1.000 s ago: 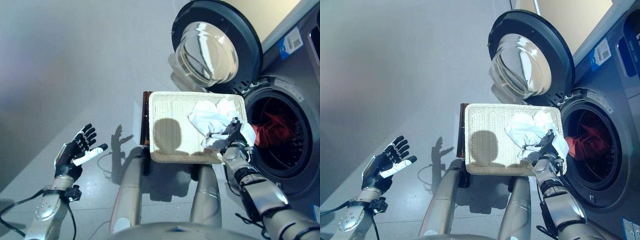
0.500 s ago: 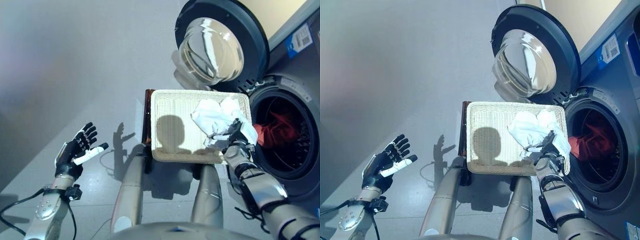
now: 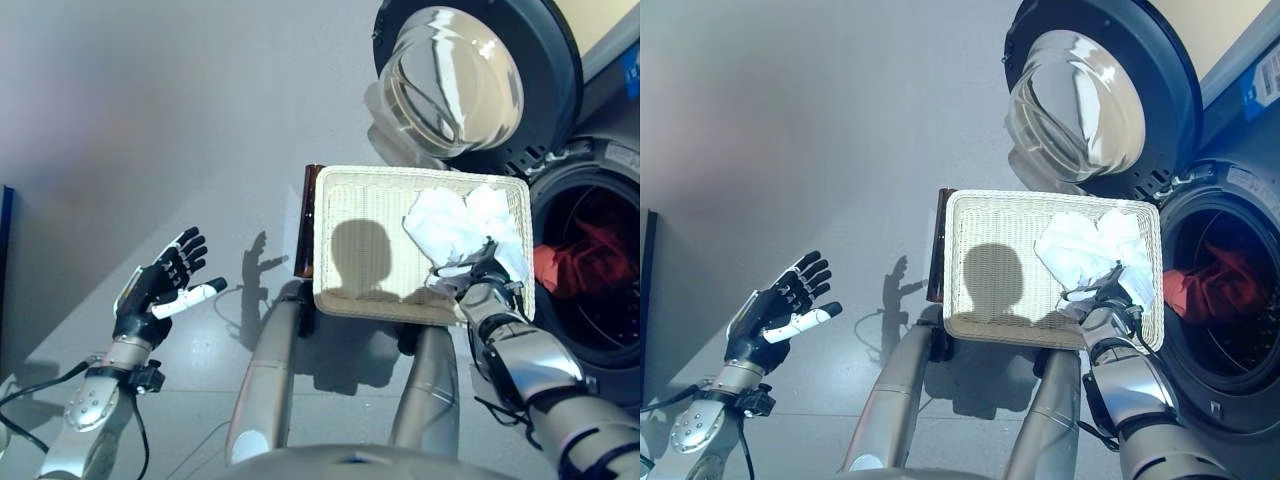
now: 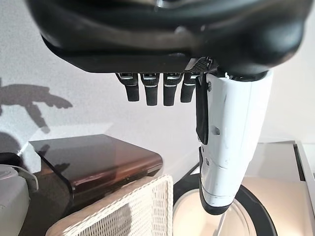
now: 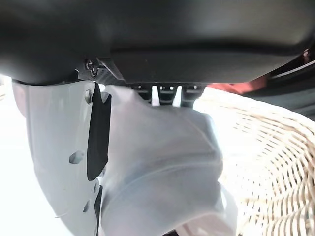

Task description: Pick up the clothes and place them into the washing machine

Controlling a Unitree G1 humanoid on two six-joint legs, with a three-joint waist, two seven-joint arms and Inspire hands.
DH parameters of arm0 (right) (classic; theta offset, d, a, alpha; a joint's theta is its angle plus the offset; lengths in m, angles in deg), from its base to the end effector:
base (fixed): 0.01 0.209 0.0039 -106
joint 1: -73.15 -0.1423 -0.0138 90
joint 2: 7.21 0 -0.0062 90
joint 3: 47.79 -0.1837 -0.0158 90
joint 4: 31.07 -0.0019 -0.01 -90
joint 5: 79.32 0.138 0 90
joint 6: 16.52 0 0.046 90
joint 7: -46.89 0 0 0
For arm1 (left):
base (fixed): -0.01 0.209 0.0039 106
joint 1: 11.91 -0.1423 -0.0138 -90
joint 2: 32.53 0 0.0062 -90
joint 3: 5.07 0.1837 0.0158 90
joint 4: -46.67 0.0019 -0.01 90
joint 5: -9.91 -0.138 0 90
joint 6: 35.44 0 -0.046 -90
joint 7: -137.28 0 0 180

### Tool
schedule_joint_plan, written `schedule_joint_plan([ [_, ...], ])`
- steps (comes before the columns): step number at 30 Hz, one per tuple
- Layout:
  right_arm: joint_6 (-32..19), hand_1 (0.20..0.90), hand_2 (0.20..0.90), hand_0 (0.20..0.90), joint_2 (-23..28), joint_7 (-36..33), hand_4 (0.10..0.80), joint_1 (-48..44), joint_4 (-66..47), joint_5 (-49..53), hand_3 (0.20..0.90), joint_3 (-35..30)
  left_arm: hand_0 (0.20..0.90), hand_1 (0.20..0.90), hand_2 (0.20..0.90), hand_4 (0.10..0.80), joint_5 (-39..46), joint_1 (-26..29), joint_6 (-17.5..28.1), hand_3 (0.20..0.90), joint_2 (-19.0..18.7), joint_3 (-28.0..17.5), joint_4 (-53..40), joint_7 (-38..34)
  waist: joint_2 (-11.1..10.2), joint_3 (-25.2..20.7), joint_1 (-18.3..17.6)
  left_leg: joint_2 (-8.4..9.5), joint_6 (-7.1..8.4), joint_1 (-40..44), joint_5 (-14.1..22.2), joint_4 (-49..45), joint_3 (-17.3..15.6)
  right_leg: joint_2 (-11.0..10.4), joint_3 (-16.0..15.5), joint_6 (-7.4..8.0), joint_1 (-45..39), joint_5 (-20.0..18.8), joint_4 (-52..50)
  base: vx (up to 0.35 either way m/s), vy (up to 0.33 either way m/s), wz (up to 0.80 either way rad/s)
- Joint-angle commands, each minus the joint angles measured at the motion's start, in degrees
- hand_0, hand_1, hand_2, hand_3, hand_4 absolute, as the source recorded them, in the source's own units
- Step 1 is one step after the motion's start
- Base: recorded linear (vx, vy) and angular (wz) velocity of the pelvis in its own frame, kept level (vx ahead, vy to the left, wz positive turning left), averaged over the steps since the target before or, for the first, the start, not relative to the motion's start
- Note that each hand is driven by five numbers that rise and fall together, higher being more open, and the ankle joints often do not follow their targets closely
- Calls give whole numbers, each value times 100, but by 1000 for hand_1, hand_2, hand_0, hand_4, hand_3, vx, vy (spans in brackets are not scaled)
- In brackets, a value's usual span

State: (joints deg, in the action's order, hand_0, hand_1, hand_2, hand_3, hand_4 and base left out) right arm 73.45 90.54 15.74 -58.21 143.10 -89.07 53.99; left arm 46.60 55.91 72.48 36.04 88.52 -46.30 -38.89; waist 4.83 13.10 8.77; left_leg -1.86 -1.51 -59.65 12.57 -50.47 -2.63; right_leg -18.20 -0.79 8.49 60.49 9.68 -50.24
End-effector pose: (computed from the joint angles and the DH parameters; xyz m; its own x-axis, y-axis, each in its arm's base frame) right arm 0.2719 -0.2610 0.0057 0.7168 -0.6601 -0.2247 0.2220 0.5215 -0.8239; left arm 0.1214 0.2660 0.0408 0.9975 -0.0425 -0.0558 0.0424 0.9991 -0.0030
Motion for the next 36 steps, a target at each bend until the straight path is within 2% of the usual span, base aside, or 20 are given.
schedule_joint_plan([
  [1, -72, 900, 900, 900, 289, 55, 800, 105, -53, 82, 900, 217, 900, 900, 900, 800, 85, 6, 525, 900, -176, -136, -629, -9, 189, -333, 45, -153, 339, -97, -472, 819, 324, -152, 271, -11, 88, -101, 233, 0, 0, 0],
  [10, -108, 900, 900, 900, 114, 287, 800, 60, 10, 132, 900, 271, 900, 900, 900, 800, 100, -50, 519, 900, -192, -267, -691, -6, 174, -387, 104, -109, 338, -272, -485, 771, 332, -150, 275, -24, 262, -87, 124, -5, -1, 4],
  [11, -99, 675, 675, 675, 80, 324, 639, 58, 20, 140, 675, 272, 900, 900, 900, 800, 96, -53, 515, 900, -192, -281, -701, -2, 176, -394, 114, -103, 335, -290, -480, 765, 330, -156, 281, -21, 280, -85, 114, -18, 6, 4],
  [12, -89, 524, 524, 524, 66, 349, 531, 55, 29, 142, 524, 276, 900, 900, 900, 800, 93, -46, 507, 900, -191, -288, -697, -2, 177, -397, 120, -102, 335, -315, -479, 751, 335, -154, 294, -21, 305, -83, 98, -20, 2, 4],
  [13, -87, 200, 200, 200, 57, 362, 300, 44, 43, 137, 200, 281, 900, 900, 900, 800, 93, -46, 500, 900, -198, -299, -702, -4, 178, -399, 122, -93, 334, -348, -481, 732, 335, -157, 303, -23, 339, -79, 75, -33, 3, 3],
  [29, -36, 200, 200, 200, 35, 428, 300, 259, 19, -24, 200, 292, 900, 900, 900, 800, 65, -76, 432, 900, -193, -451, -693, -4, 140, -454, 78, -81, 318, -471, -498, 709, 296, -159, 384, -20, 525, -125, 22, -6, 3, 1],
  [34, -329, 200, 200, 200, 150, 288, 300, 359, -77, 866, 200, -304, 900, 900, 900, 800, 91, -49, 438, 900, -141, -484, -604, -26, 86, -504, -1, -87, 310, -414, -470, 730, 283, -167, 372, -7, 463, -130, 84, 8, 2, 0],
  [36, -902, 200, 200, 200, 193, 177, 300, 429, -556, 1990, 200, -883, 900, 900, 900, 800, 126, 13, 497, 900, -69, -500, -441, -114, 23, -538, -120, -113, 313, -347, -448, 743, 271, -137, 374, -7, 403, -126, 127, 41, 14, 0],
])
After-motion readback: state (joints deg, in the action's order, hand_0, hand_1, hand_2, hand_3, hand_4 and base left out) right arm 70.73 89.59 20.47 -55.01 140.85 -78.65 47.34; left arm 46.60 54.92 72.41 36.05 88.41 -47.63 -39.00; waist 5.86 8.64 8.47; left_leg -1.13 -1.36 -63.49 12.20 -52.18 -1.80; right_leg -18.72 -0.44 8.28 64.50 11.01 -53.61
